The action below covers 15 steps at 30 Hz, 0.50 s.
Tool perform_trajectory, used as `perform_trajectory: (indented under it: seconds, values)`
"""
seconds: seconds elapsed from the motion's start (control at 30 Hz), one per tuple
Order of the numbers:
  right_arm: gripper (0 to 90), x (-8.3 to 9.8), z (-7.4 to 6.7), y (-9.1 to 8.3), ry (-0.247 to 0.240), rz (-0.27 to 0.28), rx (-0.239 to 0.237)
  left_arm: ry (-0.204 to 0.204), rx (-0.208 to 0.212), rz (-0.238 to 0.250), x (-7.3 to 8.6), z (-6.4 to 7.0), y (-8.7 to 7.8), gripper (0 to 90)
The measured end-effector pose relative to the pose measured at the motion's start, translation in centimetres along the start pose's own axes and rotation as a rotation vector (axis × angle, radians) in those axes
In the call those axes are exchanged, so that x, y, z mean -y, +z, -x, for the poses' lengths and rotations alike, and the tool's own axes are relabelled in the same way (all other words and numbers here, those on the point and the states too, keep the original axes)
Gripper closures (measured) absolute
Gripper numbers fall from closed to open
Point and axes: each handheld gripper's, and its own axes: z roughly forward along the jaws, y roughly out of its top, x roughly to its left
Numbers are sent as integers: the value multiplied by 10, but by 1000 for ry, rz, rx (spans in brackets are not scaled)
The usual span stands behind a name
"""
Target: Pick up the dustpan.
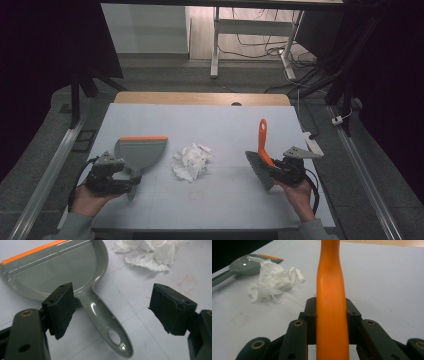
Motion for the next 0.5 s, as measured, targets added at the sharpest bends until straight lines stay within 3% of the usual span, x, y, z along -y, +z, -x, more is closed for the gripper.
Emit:
perform_trajectory:
  seconds: [0.1, 0.2, 0.3, 0.43, 0.5]
  values:
    - [703, 0, 1, 0, 2, 5, -4, -40, -33, 4, -3, -2, -7, 205]
    - [703, -1, 1, 0, 3, 8, -10, -62, -39, -2, -6, -5, -7, 206]
    - [703, -1, 1, 1, -2, 5, -11, -97, -58, -63, -19, -7, 0, 201]
    - [703, -2, 0, 2, -6, 2, -11, -114, -71, -82, -26, -6, 6, 169]
    - [702, -2, 0, 2, -7, 1, -9, -141, -85, -90, -27, -6, 13, 144]
